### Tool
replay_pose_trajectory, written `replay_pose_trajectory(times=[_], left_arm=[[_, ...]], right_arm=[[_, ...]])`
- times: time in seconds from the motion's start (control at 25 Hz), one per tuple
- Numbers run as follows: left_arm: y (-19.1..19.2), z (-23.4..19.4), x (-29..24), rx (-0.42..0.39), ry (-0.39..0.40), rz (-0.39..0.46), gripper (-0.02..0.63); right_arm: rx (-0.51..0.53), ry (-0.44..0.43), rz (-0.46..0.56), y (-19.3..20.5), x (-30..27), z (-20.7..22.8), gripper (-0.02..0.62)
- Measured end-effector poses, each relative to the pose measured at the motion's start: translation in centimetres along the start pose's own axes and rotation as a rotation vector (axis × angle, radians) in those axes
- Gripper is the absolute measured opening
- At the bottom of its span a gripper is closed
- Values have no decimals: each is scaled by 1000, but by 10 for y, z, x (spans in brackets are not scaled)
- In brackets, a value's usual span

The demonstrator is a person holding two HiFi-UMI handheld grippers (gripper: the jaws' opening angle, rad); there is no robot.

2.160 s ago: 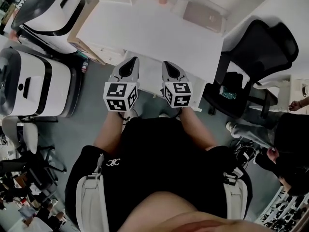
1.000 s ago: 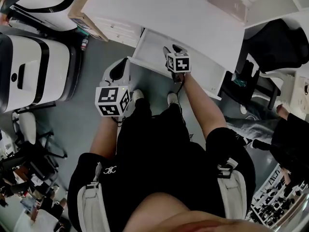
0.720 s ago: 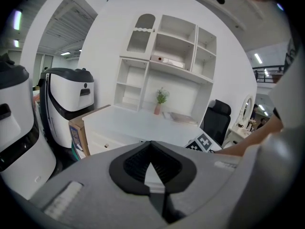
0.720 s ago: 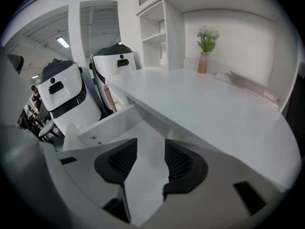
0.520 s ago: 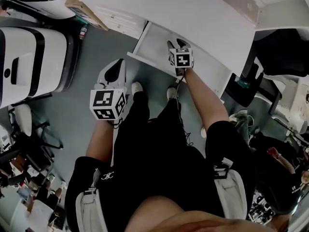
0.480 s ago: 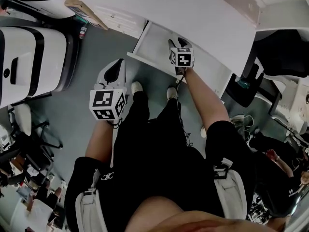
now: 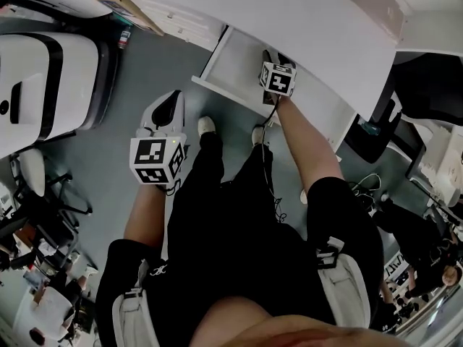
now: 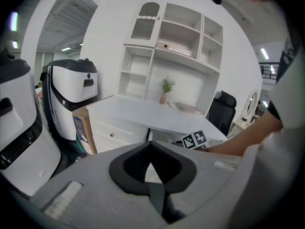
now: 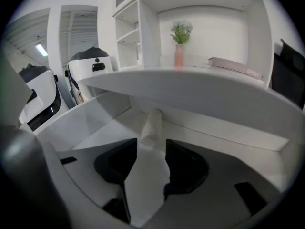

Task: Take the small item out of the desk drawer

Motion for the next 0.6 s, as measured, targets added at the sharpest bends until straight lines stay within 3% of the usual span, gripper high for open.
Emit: replay_pose_trajectory(times=[0.24,0.44,0.6], left_arm=[[8,-8,3,3,-10,-10,14],[9,-12,3,12,-22,-7,14],[7,-12,6,8,-20,6,14]], right_arm=[[-59,4,4,-2,-13,-1,176],[16,33,-3,-1,-23,-6,173],[72,3,-3,-2,-18,-10,114]])
Point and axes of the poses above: the fingertips, and each gripper's own axes: x backward along the fingers, z to its right, y out of its underside, the point moved 10 cm from there along x, backward along the fingers, and after that the axes turned 9 degrees about y, right-handed, at the moved point
